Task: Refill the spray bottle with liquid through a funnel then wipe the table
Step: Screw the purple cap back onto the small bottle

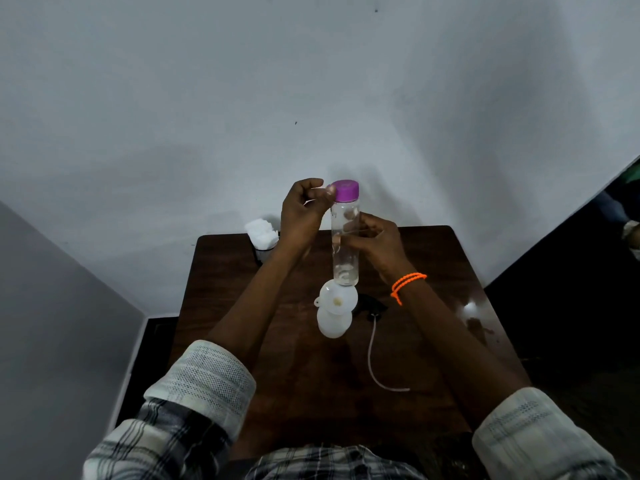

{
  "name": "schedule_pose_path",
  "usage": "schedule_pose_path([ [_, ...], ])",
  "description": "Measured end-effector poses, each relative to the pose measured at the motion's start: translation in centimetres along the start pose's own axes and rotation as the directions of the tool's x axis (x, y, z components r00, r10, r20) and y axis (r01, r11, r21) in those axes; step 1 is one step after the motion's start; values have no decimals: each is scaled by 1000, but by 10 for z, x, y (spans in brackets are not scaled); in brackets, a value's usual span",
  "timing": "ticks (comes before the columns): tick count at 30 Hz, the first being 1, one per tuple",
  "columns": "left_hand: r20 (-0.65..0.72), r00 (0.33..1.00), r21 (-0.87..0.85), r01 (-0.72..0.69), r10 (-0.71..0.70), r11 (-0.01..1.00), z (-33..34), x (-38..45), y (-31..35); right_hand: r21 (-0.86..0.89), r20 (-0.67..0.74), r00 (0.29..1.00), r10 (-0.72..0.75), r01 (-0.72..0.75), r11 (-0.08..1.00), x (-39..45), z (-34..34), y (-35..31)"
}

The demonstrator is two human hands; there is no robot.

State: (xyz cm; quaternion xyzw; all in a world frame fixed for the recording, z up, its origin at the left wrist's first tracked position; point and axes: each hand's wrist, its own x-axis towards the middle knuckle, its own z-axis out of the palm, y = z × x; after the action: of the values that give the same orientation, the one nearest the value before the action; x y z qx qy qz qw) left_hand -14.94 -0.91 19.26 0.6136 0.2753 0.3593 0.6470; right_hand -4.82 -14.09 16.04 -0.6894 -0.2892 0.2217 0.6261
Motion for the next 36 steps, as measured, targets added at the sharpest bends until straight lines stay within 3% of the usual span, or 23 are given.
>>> schedule_pose_path([
  [3,12,1000,-50,16,-15,999,-3,-1,0,-20,17,1000,-6,6,1000,1,2,0],
  [9,85,996,26,-17,15,999,-4,-5,4,-64,44,998,-37,40,997,4,8,2],
  [16,15,1000,-28,20,-19,999,-9,1,-1,-51,32,999,-12,14,999,9,8,4],
  [20,42,999,92,-35,31,995,-3,-1,6,-91,55,998,-38,43,995,14,10,2],
  [23,51,997,90,-68,64,994,-2,4,10,-82,39,999,-31,34,996,18,13,0],
  [31,258,962,140,-133,94,981,-24,34,14,-142,127,990,-54,72,987,40,10,-8],
  [36,281,956,246,-154,82,957,-34,64,3,-262,129,992,-13,46,964,69,27,2],
])
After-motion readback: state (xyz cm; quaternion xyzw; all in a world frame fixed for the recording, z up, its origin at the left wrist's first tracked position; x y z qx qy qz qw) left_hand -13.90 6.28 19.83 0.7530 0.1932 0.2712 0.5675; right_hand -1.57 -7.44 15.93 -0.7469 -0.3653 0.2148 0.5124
